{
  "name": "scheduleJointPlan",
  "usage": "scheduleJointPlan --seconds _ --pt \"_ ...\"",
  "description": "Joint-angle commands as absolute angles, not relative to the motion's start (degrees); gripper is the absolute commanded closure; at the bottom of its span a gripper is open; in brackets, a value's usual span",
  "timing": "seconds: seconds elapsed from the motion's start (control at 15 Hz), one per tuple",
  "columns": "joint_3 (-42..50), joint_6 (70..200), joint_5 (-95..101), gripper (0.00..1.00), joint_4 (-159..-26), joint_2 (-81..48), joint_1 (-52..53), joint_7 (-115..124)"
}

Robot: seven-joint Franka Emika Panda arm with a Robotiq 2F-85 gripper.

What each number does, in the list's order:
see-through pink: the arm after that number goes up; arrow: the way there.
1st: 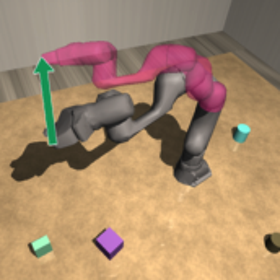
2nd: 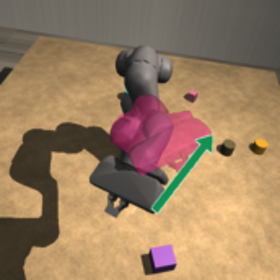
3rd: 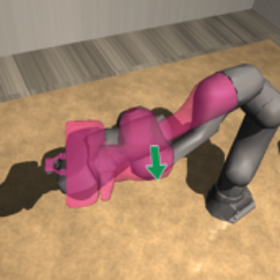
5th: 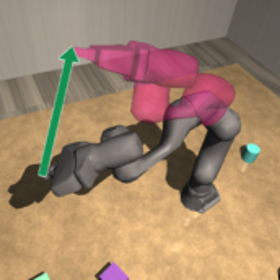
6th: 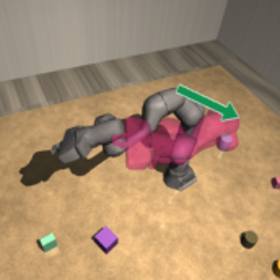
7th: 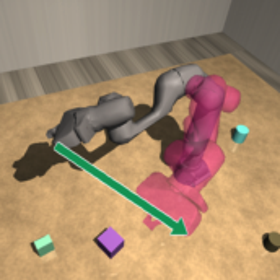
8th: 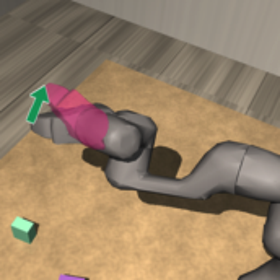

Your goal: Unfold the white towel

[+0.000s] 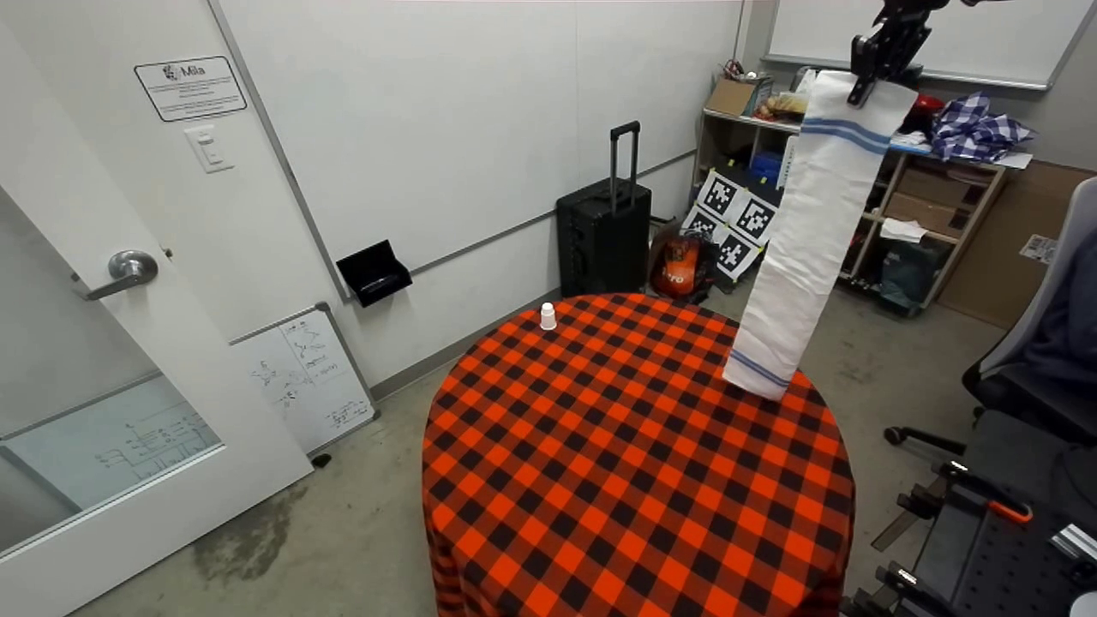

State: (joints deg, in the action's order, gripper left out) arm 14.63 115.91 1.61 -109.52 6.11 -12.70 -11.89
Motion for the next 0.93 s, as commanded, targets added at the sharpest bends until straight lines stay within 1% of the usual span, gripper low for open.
scheduleJointPlan --seconds 0.0,0.27,0.53,0.87 --pt "12.4 119.4 -1.7 0.98 -113.6 5.6 -10.1 -14.2" --pt "8.3 120.3 -4.8 0.98 -116.6 3.4 -6.2 -16.1" --pt "4.6 119.9 -7.5 0.98 -115.5 -1.2 -3.3 -17.1" --pt "1.5 118.8 -10.9 0.98 -113.3 -8.1 -2.3 -21.0"
